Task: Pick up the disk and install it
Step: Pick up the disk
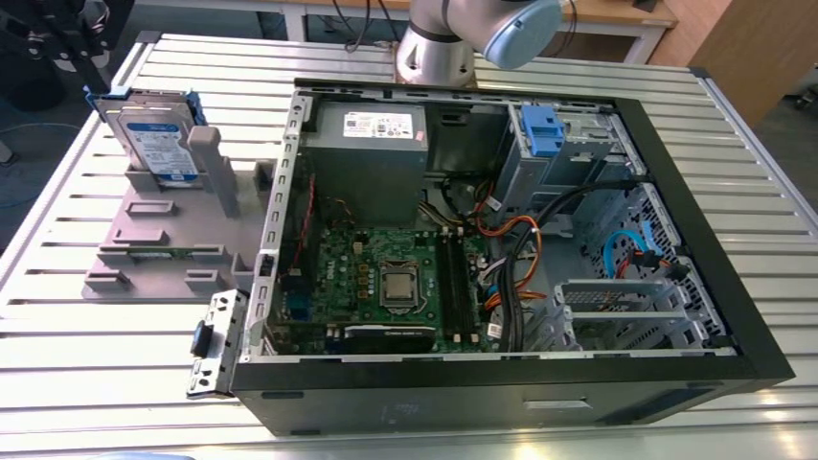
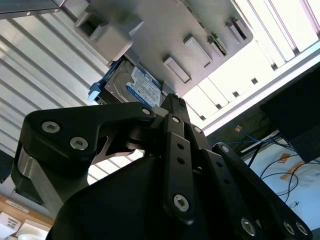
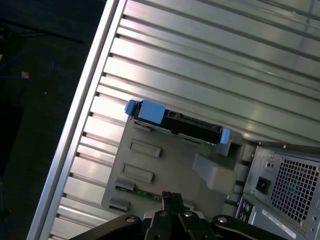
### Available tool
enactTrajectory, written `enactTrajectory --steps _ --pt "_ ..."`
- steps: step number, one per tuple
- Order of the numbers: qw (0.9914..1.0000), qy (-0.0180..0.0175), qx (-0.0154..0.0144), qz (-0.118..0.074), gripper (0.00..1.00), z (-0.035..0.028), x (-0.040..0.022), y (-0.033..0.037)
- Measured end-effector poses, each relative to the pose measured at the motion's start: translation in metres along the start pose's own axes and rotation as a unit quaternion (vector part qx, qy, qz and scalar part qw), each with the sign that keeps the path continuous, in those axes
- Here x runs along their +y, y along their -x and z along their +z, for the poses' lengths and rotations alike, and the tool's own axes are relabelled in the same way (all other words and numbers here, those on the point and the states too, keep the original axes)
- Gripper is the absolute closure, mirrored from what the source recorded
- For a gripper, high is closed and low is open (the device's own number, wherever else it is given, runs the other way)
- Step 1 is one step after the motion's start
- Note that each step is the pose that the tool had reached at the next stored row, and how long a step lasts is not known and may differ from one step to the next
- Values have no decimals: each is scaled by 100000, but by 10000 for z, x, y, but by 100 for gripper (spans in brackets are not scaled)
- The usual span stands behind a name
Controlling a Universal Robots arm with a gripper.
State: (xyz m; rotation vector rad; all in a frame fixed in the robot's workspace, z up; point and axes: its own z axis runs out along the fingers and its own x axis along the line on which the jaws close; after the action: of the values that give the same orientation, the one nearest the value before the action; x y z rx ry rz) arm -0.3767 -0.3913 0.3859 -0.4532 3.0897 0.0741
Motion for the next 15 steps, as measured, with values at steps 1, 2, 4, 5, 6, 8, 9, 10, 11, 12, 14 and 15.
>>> enactTrajectory --steps 1,2,4,5,6,8,9,10,11,12,14,15 --pt "100000 5 1 -102 89 0 0 0" --pt "100000 6 8 -200 89 0 0 0" --pt "99999 11 16 -408 89 0 0 0" --pt "99999 14 19 -506 89 0 0 0" --pt "99998 16 27 -603 89 0 0 0" --pt "99997 20 33 -802 89 0 0 0" --pt "99996 22 38 -900 89 0 0 0" --pt "99995 25 43 -999 89 0 0 0" --pt "99994 28 45 -1099 89 0 0 0" --pt "99993 31 51 -1207 89 0 0 0" --pt "99990 36 62 -1405 89 0 0 0" --pt "99989 39 65 -1502 89 0 0 0"
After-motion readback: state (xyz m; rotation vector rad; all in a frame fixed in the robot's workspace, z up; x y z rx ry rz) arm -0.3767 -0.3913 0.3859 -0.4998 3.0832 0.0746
